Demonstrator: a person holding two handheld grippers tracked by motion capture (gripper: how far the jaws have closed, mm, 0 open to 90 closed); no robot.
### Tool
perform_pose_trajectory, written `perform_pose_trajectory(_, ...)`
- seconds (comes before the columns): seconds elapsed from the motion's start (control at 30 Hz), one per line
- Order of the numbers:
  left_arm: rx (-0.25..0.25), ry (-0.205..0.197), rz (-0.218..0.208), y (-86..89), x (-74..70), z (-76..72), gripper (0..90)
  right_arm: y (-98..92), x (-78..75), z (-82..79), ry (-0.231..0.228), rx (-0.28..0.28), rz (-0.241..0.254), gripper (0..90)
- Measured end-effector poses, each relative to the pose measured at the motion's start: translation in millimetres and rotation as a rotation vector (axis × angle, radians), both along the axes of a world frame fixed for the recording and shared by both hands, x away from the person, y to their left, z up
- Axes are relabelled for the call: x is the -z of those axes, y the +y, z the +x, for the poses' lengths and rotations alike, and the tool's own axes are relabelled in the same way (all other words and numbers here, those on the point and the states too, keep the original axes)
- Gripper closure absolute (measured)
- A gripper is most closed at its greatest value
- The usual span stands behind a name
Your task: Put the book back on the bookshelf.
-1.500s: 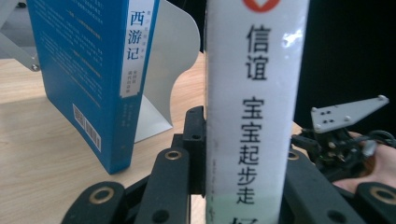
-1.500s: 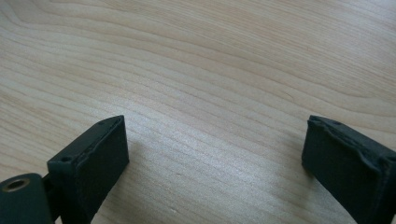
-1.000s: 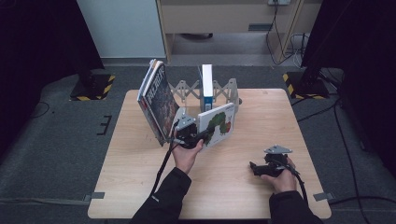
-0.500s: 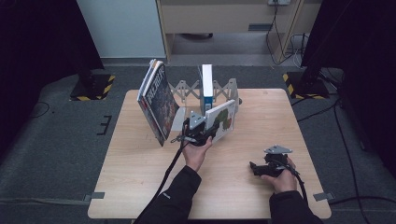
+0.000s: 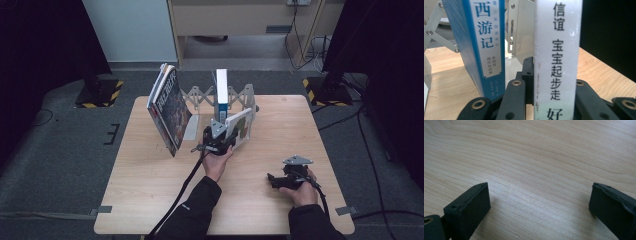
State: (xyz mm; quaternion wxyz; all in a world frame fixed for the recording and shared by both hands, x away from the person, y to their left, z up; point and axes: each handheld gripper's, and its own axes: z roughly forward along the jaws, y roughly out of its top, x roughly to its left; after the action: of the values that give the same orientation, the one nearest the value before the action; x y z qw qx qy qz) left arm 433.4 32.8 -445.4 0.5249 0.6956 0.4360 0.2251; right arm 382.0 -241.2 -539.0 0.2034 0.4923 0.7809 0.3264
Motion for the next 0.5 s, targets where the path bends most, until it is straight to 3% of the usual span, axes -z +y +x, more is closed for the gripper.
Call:
perform_pose_trajectory(0.3,-0.048,0.005,0.008,-5.3,10.4,11.2,74.3,0.0,0.0,0.1,0.001,-0.001,0.001,3.5)
perform_pose_trajectory(0.5,-0.048,0.005,0.014,-8.1,14.6,16.8,74.3,0.0,0.0,0.1,0.001,0.000,0.001,3.5)
